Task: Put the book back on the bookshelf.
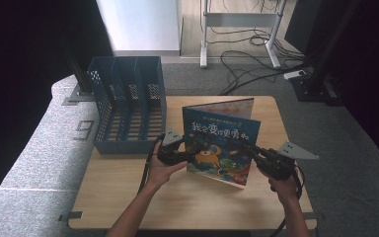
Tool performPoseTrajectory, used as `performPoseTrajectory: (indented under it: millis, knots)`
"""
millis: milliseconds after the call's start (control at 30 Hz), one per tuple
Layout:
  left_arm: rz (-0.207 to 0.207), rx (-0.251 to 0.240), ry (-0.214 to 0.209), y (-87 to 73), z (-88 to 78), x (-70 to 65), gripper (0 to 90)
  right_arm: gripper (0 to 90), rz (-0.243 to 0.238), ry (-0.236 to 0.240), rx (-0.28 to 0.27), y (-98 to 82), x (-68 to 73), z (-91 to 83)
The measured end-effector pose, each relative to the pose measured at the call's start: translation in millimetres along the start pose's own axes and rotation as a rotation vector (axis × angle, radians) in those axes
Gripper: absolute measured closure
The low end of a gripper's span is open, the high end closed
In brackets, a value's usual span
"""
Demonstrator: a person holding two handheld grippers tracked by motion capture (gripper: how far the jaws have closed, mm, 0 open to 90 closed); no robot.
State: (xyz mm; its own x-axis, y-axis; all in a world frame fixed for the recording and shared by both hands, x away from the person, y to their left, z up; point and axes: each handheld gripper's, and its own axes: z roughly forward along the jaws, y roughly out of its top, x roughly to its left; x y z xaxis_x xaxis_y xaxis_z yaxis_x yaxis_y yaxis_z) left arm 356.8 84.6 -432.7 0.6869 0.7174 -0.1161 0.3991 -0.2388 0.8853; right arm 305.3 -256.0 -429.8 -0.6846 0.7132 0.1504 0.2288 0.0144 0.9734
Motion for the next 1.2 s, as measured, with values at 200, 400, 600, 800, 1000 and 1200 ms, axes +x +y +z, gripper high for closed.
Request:
performPoseTrajectory:
  millis: [200, 400, 600, 800, 1000, 1200]
  knots:
    - [0.008, -0.01, -0.007, 1.3, -0.2, -2.0, 29.6, 72.7, -0.004, -0.01, 0.006, -1.2, -2.9, 1.1]
    - [0.014, -0.014, -0.021, 1.1, -1.8, -4.5, 30.9, 67.2, -0.019, -0.048, 0.023, -4.5, -5.8, 4.9]
    - [0.022, -0.02, -0.018, 0.1, -2.7, -5.2, 33.7, 63.0, -0.004, -0.056, 0.045, -8.4, -11.0, 10.4]
    - [0.021, -0.03, -0.018, -1.5, -4.3, -4.3, 38.7, 59.9, 0.016, -0.067, 0.048, -8.3, -15.3, 15.8]
    - [0.027, -0.042, -0.017, -3.6, -6.2, -4.6, 43.2, 58.0, 0.027, -0.063, 0.051, -7.8, -18.4, 17.8]
    - [0.018, -0.055, -0.012, -4.9, -6.8, -4.7, 49.2, 54.4, 0.018, -0.078, 0.055, -8.4, -20.5, 21.3]
